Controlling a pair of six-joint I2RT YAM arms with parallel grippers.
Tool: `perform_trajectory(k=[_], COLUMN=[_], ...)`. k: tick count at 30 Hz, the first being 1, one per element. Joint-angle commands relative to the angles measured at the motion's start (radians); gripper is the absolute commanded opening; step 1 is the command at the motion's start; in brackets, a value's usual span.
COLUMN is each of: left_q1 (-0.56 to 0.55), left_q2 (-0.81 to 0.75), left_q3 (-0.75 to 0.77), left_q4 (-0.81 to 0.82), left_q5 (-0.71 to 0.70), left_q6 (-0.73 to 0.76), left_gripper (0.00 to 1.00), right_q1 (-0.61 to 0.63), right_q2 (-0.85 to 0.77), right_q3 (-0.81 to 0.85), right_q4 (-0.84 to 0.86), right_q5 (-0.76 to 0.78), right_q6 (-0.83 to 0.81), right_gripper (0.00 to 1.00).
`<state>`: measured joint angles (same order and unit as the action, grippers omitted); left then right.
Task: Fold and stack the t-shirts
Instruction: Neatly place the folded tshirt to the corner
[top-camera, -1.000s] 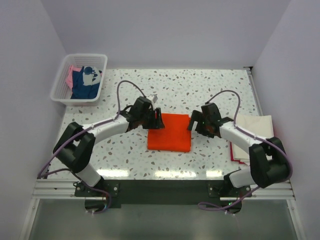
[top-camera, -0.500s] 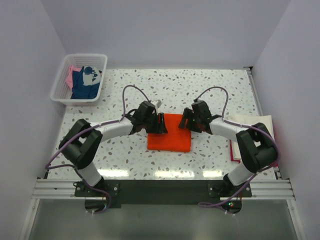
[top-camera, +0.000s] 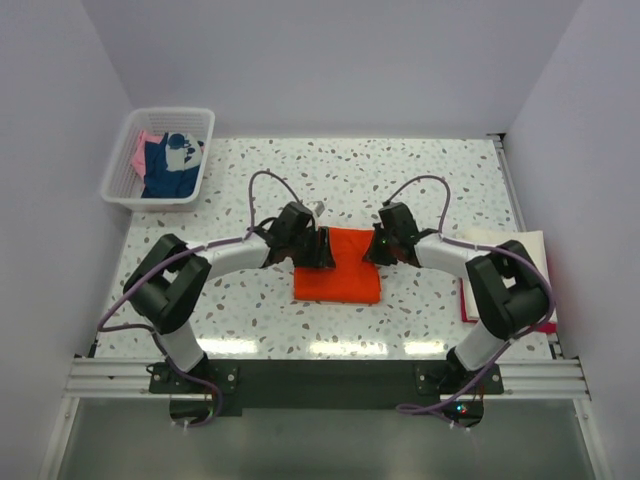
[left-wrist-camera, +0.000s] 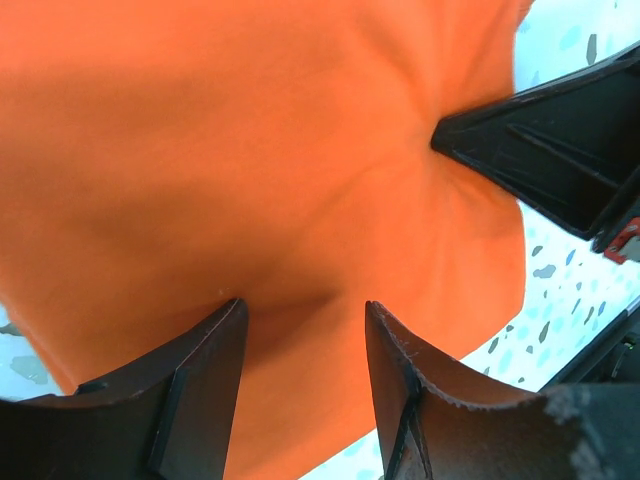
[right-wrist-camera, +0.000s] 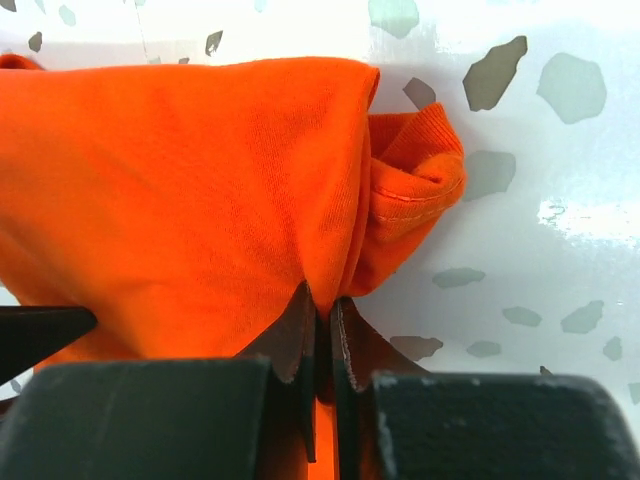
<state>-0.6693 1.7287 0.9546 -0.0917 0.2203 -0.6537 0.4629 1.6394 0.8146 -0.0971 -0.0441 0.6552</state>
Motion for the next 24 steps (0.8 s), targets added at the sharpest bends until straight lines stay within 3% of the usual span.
perform_trajectory(k=[1, 7, 16, 20, 24], left_q1=[-0.004, -0.001, 0.008, 0.01, 0.01], left_q2=[-0.004, -0.032, -0.067, -0.06, -0.046], left_q3=[0.081, 0.165, 0.213, 0.243, 0.276], left_q4=[-0.016, -0.103, -0.155, -0.183, -0.207], left_q5=[-0.01, -0.042, -0.056, -0.058, -0.052], left_q6=[0.009, 0.038, 0.055, 0.068, 0.074], left_gripper=[0.55, 0.55, 0.55, 0.55, 0.54], right_q1=[0.016, 0.016, 0.003, -0.055, -0.145], right_q2=[0.053, -0.048, -0.161, -0.125, 0.014], right_q3=[0.012, 0.052, 0.147, 0.245, 0.433], right_q4=[-0.142, -0.275, -0.531, -0.645, -0.757], right_q5=[0.07, 0.208, 0.498, 0.569, 0.566], right_q6=[-0.005, 0.02, 0.199, 0.227, 0.199], right_gripper=[0.0, 0.0, 0.0, 0.0, 0.0])
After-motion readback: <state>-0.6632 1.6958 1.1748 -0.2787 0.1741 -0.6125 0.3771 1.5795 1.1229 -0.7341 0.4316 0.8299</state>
